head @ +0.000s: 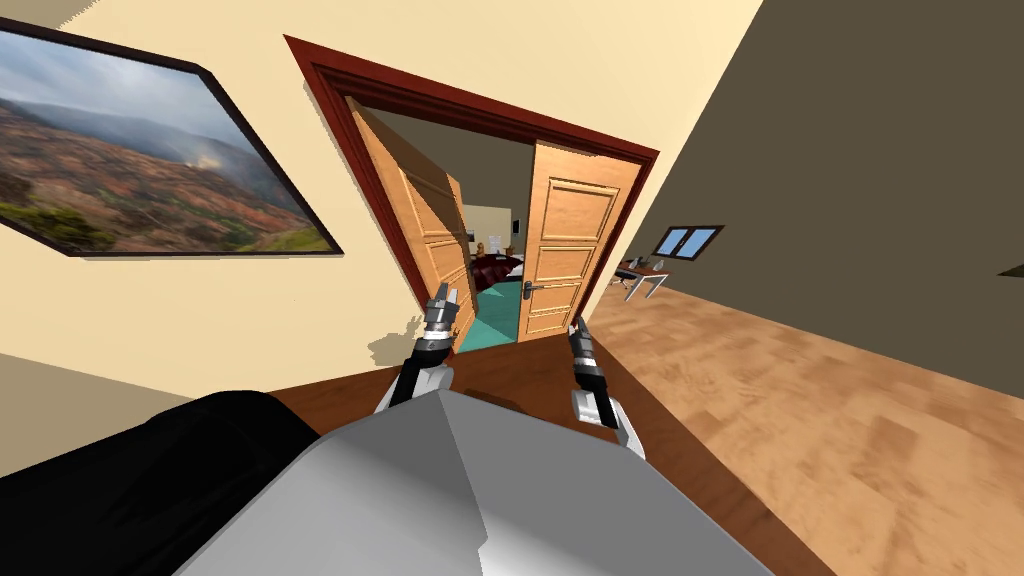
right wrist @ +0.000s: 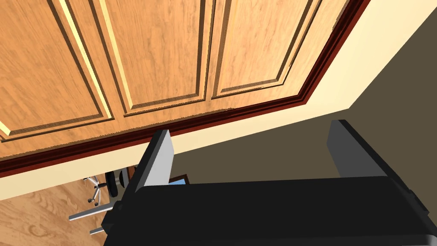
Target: Push the door open
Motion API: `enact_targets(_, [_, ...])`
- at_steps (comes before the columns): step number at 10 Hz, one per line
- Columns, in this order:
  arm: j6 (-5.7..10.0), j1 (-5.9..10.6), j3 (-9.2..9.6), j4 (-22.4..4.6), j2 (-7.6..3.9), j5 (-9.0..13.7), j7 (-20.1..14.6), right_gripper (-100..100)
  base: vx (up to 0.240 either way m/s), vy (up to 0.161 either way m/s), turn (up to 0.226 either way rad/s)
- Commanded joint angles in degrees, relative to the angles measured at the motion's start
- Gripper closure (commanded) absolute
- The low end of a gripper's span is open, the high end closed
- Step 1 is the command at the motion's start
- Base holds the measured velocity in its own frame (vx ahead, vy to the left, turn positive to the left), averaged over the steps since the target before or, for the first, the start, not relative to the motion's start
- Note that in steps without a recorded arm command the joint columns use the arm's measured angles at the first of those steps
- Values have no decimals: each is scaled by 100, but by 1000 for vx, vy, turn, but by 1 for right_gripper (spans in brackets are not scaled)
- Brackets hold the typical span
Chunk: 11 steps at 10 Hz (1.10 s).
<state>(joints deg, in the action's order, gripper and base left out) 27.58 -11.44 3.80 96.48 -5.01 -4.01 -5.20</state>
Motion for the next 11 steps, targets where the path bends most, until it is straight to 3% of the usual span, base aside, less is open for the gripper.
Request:
enact_targets(1, [-67, 104, 31, -158, -25, 4, -41, -100, 95, -25, 62])
enact_targets(11, [-394, 868, 202, -1315, -80, 17, -233, -100, 94, -32, 76])
